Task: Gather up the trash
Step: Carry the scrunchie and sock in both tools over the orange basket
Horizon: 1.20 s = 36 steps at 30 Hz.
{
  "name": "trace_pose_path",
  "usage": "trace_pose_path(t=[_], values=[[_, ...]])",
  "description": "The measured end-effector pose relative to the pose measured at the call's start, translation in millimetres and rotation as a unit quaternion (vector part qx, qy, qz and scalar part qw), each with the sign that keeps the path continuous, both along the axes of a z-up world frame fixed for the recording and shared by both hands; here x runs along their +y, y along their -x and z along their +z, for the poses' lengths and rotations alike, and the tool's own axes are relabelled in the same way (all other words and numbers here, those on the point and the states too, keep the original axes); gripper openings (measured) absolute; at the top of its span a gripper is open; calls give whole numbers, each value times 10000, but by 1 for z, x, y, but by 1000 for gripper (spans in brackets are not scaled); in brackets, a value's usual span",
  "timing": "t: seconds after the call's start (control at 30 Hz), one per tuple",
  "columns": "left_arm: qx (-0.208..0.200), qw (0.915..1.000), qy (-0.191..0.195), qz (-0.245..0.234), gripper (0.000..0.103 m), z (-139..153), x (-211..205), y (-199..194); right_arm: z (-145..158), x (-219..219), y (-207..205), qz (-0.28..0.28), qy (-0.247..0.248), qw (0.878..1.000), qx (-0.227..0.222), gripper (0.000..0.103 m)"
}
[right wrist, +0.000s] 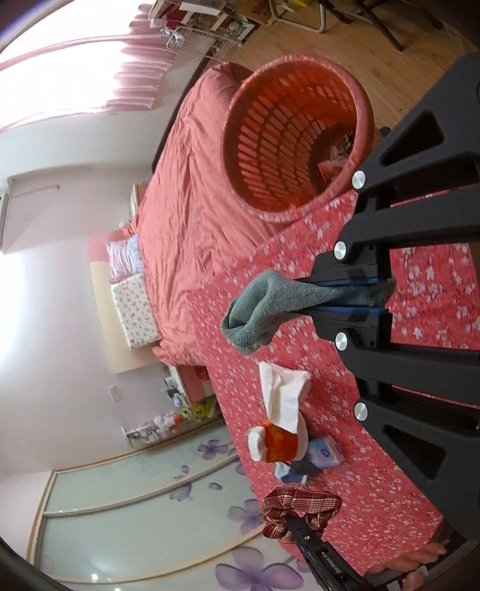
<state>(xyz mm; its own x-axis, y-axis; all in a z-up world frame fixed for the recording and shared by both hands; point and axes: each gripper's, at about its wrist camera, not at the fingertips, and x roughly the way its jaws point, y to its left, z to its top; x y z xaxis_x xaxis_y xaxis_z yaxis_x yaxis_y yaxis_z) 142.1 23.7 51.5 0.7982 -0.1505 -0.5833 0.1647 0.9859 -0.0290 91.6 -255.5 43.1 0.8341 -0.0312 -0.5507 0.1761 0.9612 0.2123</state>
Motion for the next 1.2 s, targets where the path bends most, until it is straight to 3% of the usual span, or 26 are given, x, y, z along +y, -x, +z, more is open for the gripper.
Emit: trace_pose_path(t=[0.63,0.87,1.2], values=[[23,9944,354,-997,24,11,-99,-3,5,-55,20,-883,126,9955,-318,8],[128,9903,394,-1323,24,3,-149,-12,2,-80,23,-1403,296,9891,-320,8],[297,9820,400,-1821,24,-14,-219,-28,-7,-122,18,-1845,105,9822,-330,8]])
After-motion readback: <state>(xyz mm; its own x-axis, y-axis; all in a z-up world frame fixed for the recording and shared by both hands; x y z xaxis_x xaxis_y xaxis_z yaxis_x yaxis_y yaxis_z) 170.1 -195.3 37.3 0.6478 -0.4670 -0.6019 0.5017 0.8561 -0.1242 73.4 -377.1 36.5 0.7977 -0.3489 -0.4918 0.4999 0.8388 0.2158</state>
